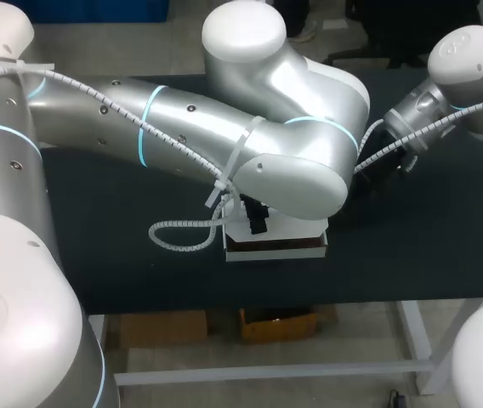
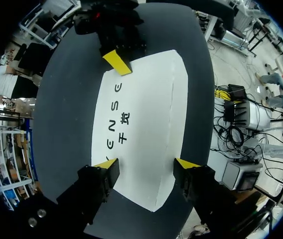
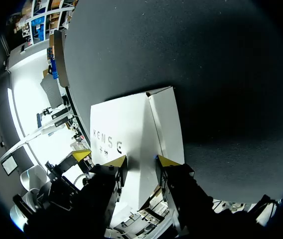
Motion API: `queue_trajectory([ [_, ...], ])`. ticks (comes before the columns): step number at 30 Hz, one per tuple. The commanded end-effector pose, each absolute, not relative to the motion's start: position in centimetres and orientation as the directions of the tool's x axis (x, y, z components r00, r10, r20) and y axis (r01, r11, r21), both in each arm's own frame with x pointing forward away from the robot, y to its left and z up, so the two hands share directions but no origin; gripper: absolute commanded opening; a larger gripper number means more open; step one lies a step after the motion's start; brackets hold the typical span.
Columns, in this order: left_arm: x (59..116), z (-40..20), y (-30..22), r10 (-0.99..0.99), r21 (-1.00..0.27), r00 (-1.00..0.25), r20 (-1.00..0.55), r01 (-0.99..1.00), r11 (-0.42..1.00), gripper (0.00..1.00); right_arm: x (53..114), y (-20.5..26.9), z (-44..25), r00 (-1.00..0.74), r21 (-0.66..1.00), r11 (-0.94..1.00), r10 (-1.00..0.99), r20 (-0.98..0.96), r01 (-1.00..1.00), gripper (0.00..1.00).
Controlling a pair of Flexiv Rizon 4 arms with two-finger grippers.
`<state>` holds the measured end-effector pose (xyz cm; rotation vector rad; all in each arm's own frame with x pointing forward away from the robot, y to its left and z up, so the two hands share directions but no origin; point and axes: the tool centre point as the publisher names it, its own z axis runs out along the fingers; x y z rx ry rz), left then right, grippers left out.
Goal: Assemble the packaging by folding the flat box into shape, placing the metal phone stand inside, and closing the box properly
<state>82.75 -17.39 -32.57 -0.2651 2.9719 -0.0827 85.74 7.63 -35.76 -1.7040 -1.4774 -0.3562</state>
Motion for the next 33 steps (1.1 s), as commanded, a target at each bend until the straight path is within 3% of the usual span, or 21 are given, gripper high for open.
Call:
queue_trajectory([
  [1, 82.5, -32.9, -17.7, -0.174, -0.067, -0.969, -0.176, -0.165, 0.984, 0.73, 85.9, 7.6, -35.8, 0.267, -0.401, 0.044, 0.679, 0.684, 0.915, 0.35],
  [14, 82.6, -33.3, -18.0, -0.164, -0.084, -0.96, -0.226, -0.148, 0.985, 0.75, 85.9, 7.6, -35.8, 0.267, -0.401, 0.044, 0.679, 0.684, 0.915, 0.35],
  [18, 82.7, -33.4, -17.9, -0.162, -0.095, -0.955, -0.249, -0.142, 0.985, 0.82, 85.9, 7.6, -35.8, 0.267, -0.401, 0.044, 0.679, 0.684, 0.915, 0.35],
  [27, 83.1, -33.8, -17.6, -0.176, -0.106, -0.944, -0.279, -0.152, 0.983, 0.85, 85.9, 7.6, -35.8, 0.267, -0.401, 0.044, 0.679, 0.684, 0.915, 0.35],
  [31, 83.3, -33.7, -17.6, -0.184, -0.108, -0.942, -0.28, -0.159, 0.981, 0.84, 85.9, 7.6, -35.8, 0.267, -0.401, 0.044, 0.679, 0.684, 0.915, 0.35],
  [33, 83.4, -33.8, -17.6, -0.184, -0.108, -0.941, -0.283, -0.159, 0.981, 0.79, 85.9, 7.6, -35.8, 0.267, -0.401, 0.044, 0.679, 0.684, 0.915, 0.35],
])
